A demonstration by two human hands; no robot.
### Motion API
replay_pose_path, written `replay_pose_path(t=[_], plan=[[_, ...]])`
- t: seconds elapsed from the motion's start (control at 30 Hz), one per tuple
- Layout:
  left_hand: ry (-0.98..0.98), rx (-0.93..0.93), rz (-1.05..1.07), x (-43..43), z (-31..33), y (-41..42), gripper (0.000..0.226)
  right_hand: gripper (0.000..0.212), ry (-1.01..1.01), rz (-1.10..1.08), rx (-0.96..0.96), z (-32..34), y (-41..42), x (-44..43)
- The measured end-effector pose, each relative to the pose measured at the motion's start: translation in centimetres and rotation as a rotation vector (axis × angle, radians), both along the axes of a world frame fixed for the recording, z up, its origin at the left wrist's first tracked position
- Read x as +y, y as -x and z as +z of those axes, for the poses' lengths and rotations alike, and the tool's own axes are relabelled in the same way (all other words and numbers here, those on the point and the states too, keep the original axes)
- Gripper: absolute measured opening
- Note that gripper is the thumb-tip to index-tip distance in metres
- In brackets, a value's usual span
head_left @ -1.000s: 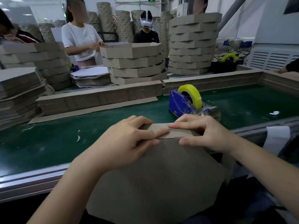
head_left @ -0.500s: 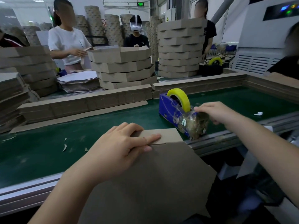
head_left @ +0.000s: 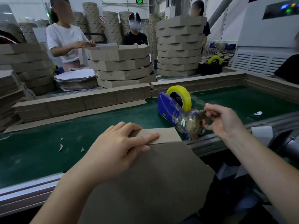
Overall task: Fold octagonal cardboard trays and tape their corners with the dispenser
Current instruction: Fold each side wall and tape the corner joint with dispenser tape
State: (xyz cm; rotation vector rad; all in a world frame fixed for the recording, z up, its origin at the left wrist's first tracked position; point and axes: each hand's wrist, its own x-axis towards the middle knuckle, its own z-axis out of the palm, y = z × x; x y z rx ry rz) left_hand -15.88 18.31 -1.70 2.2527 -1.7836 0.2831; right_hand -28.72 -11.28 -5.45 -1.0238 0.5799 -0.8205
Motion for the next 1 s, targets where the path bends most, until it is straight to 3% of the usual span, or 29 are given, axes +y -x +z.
replay_pose_path(t=[0.17, 0.33, 0.4, 0.5, 0.63, 0.73, 0.83, 1.0], plan=[[0.012, -0.001, -0.008, -0.2, -0.1, -0.1, 0.040, 0.050, -0.039, -0.053, -0.238, -2.5, 0.1, 0.5], [0.025, 0.036, -0.015, -0.1, 0.0, 0.0, 0.048, 0.044, 0.058, -0.102, -0.224, -4.1, 0.8, 0.5], [0.050, 0.054, -0.028, -0.1, 0.0, 0.1, 0.050, 0.036, 0.222, -0.130, -0.029, -4.7, 1.3, 0.4], [0.087, 0.066, -0.041, -0.2, -0.1, 0.1, 0.045, 0.027, 0.679, -0.267, 0.450, -4.5, 2.1, 0.0], [0.116, 0.084, -0.055, -0.3, -0.1, 0.1, 0.042, 0.024, 0.938, -0.410, 0.690, -3.0, 3.0, 0.9], [0.121, 0.106, -0.058, -0.2, 0.0, 0.2, 0.038, 0.016, 1.072, -0.487, 0.561, -1.3, 3.6, 3.4], [0.105, 0.129, -0.065, -0.3, 0.0, 0.3, 0.029, 0.012, 1.124, -0.381, 0.299, 1.4, 3.2, 8.4], [0.085, 0.153, -0.102, -0.2, 0.2, 0.5, 0.040, 0.007, 0.778, -0.093, -0.040, 0.7, 2.4, 17.0]])
